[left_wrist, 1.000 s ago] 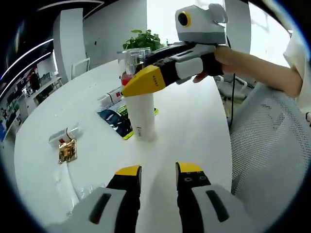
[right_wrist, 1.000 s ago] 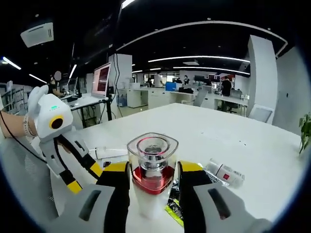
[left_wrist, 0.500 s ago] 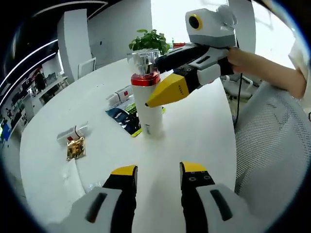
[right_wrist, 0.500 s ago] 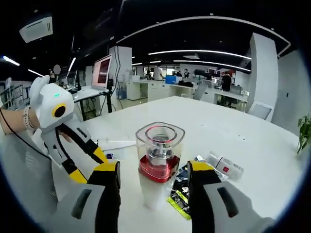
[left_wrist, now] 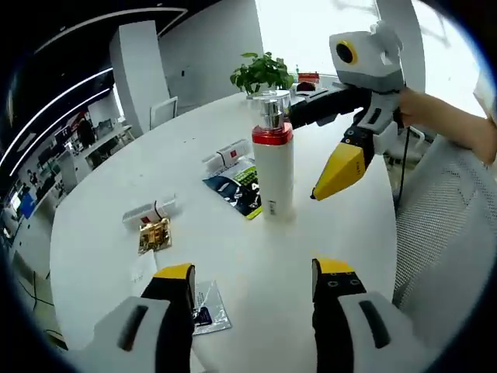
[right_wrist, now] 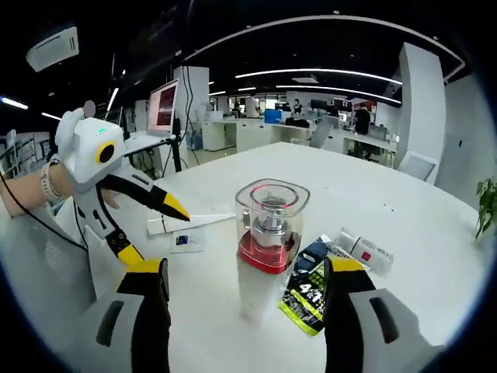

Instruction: Arrange the skincare products in the storage area until every visible bottle or jar stands upright without overlapping.

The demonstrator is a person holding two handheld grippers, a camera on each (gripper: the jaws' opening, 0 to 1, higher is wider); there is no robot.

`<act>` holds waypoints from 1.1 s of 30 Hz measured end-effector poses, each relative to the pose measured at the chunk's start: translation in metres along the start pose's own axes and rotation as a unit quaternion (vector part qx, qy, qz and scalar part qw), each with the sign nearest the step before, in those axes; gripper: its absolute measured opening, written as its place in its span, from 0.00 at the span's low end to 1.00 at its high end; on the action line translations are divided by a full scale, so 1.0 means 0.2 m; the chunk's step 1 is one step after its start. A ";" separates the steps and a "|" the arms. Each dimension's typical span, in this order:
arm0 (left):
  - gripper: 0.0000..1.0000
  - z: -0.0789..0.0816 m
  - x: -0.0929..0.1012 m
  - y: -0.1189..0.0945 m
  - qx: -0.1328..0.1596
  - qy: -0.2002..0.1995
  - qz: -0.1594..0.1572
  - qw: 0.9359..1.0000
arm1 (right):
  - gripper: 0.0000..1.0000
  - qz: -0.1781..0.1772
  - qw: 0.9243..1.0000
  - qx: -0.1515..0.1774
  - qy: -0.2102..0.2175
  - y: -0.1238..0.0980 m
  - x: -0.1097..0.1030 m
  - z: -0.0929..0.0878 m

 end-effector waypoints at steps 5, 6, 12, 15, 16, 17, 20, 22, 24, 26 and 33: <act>0.71 0.06 -0.08 -0.06 0.028 -0.002 0.039 0.999 | 0.92 -0.002 1.000 -0.011 -0.009 -0.01 -0.03 -0.01; 0.72 0.07 -0.09 -0.07 0.031 0.000 0.041 0.999 | 0.93 -0.002 1.000 -0.011 -0.009 -0.01 -0.03 -0.01; 0.77 0.07 -0.08 -0.08 0.032 -0.011 0.046 0.998 | 0.99 -0.003 0.999 -0.030 -0.036 -0.02 -0.06 -0.03; 0.84 0.07 -0.09 -0.09 0.037 -0.017 0.048 0.998 | 0.99 -0.003 0.997 -0.047 -0.060 -0.02 -0.07 -0.06; 0.85 0.08 -0.09 -0.10 0.040 -0.023 0.045 0.998 | 0.99 -0.003 0.997 -0.049 -0.063 -0.03 -0.08 -0.06; 0.86 0.08 -0.09 -0.10 0.040 -0.024 0.045 0.998 | 0.99 -0.002 0.997 -0.050 -0.063 -0.03 -0.08 -0.06; 0.87 0.08 -0.09 -0.12 0.043 -0.028 0.050 0.997 | 0.99 0.000 0.997 -0.047 -0.053 -0.04 -0.09 -0.06; 0.89 0.08 -0.10 -0.13 0.045 -0.033 0.053 0.997 | 1.00 -0.001 0.998 -0.043 -0.046 -0.04 -0.08 -0.06; 0.90 0.07 -0.10 -0.13 0.046 -0.036 0.054 0.997 | 1.00 -0.002 0.998 -0.042 -0.043 -0.04 -0.09 -0.05; 0.92 0.07 -0.11 -0.14 0.050 -0.041 0.053 0.997 | 1.00 -0.001 0.998 -0.040 -0.042 -0.04 -0.09 -0.05; 0.99 0.04 -0.15 -0.15 0.045 -0.051 0.062 0.996 | 1.00 -0.004 0.999 -0.037 -0.038 -0.03 -0.09 -0.05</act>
Point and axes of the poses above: the point that each gripper's makers call its tool centre point, and the gripper's own axes: y roughly forward along the fingers, x roughly to its right, z roughly out of its top, the point moved 1 cm from there along -y, roughly backward along the fingers, and after that the axes turned 10 degrees about -y, right-handed, at the moved point
